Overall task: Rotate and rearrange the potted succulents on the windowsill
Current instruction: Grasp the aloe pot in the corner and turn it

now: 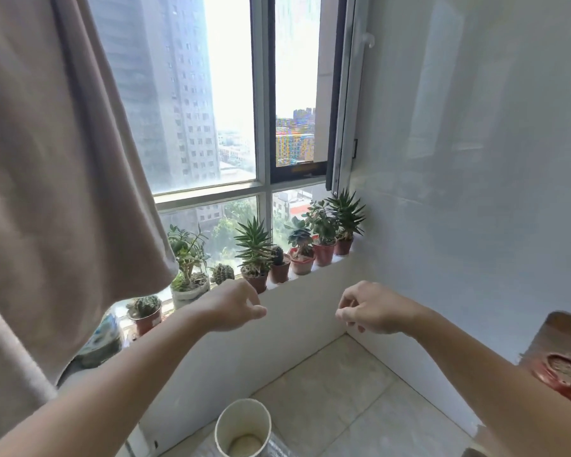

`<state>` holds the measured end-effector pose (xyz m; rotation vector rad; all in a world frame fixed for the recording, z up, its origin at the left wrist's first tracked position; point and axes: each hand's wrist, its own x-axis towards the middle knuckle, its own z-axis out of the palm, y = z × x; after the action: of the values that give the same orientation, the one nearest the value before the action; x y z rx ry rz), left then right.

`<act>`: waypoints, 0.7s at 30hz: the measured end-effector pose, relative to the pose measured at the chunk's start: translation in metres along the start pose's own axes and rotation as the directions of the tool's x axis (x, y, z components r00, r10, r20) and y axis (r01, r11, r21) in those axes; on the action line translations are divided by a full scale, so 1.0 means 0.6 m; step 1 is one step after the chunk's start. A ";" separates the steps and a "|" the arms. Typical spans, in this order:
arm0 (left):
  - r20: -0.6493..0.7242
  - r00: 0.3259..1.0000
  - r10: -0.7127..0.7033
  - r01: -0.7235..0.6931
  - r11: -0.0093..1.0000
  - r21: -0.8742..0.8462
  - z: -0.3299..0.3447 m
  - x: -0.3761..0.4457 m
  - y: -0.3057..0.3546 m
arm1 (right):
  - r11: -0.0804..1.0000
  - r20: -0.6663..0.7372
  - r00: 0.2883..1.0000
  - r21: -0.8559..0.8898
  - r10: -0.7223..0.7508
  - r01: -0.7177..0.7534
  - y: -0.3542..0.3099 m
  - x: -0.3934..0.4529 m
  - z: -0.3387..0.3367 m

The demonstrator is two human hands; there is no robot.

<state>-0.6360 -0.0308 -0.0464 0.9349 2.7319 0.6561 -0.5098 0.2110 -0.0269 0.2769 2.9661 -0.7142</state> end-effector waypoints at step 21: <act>0.171 0.983 0.068 -0.091 0.987 0.133 -0.020 0.518 -0.082 | 0.991 -0.002 0.991 0.028 0.133 -0.133 0.108 0.462 -0.066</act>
<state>-0.9103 0.1224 -0.0671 1.0826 2.6309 0.3822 -0.7704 0.3293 -0.0530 0.4738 2.9093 -0.7399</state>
